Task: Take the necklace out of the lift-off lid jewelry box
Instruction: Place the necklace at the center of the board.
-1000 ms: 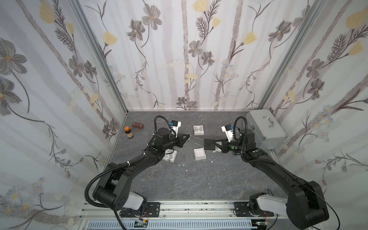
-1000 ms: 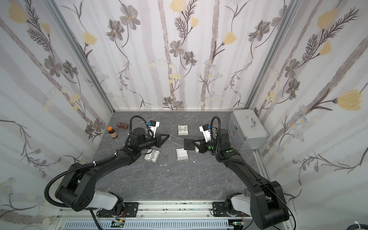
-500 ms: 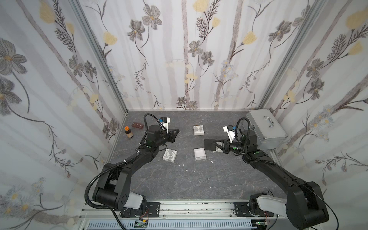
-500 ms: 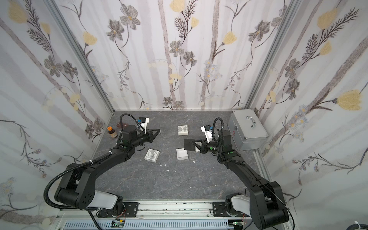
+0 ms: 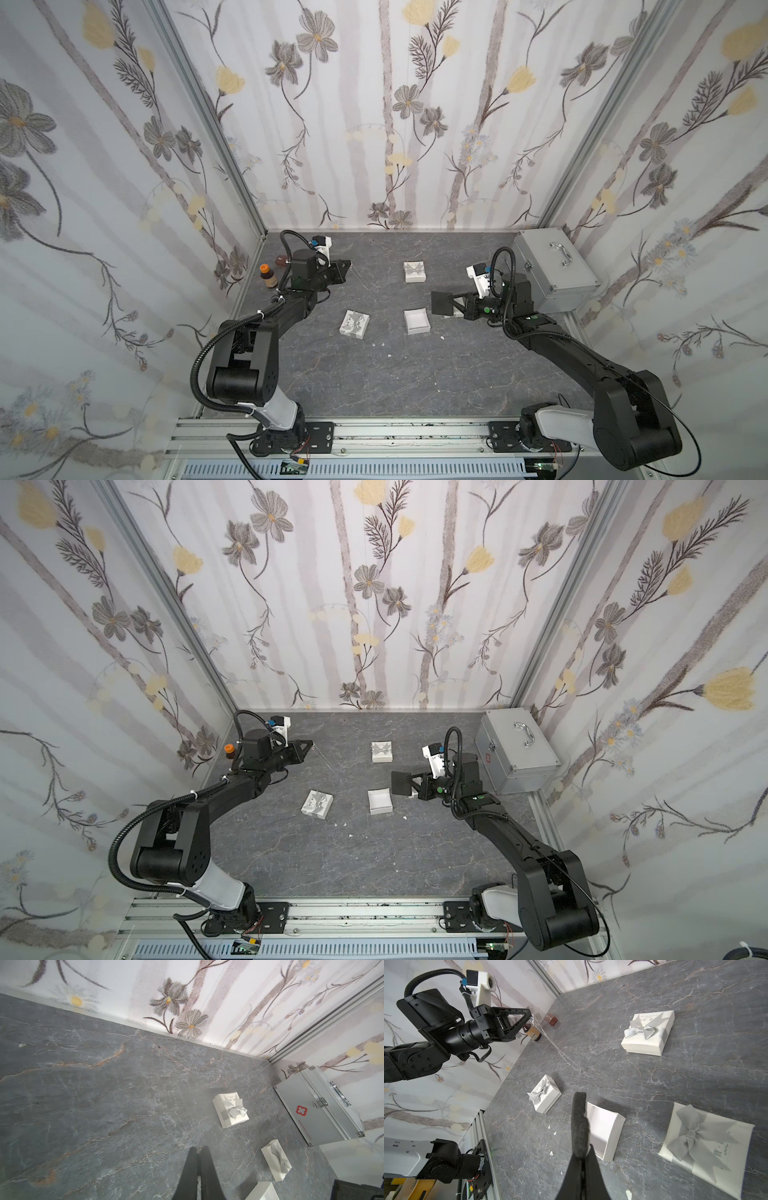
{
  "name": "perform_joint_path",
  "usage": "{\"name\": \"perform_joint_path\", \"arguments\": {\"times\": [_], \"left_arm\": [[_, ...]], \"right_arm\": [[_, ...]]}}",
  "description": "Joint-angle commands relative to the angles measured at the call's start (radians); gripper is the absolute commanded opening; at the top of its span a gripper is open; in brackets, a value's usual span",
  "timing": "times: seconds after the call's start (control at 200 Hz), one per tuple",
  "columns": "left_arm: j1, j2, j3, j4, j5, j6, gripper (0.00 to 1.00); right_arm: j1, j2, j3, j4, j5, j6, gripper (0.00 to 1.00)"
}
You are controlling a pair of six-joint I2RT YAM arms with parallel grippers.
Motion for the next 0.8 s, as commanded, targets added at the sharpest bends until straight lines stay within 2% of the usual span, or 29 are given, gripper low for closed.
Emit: {"name": "perform_joint_path", "arguments": {"times": [0.0,0.14,0.245,0.58,0.794], "left_arm": [[0.035,0.054,0.031,0.025,0.072,-0.047,0.01],[0.077,0.108,0.043,0.098,0.121,-0.101,0.01],[0.089,0.114,0.066,0.071,0.112,-0.080,0.01],[0.089,0.000,0.136,-0.217,-0.076,0.119,0.01],[0.084,0.021,0.149,-0.286,-0.177,0.151,0.00]], "right_arm": [[0.007,0.006,0.005,-0.033,0.044,-0.033,0.00],[0.024,0.015,0.007,-0.064,0.072,-0.051,0.00],[0.033,0.024,0.008,-0.055,0.066,-0.050,0.00],[0.067,0.073,0.030,-0.041,0.058,-0.041,0.00],[0.086,0.086,0.055,-0.064,0.068,-0.047,0.00]]}}
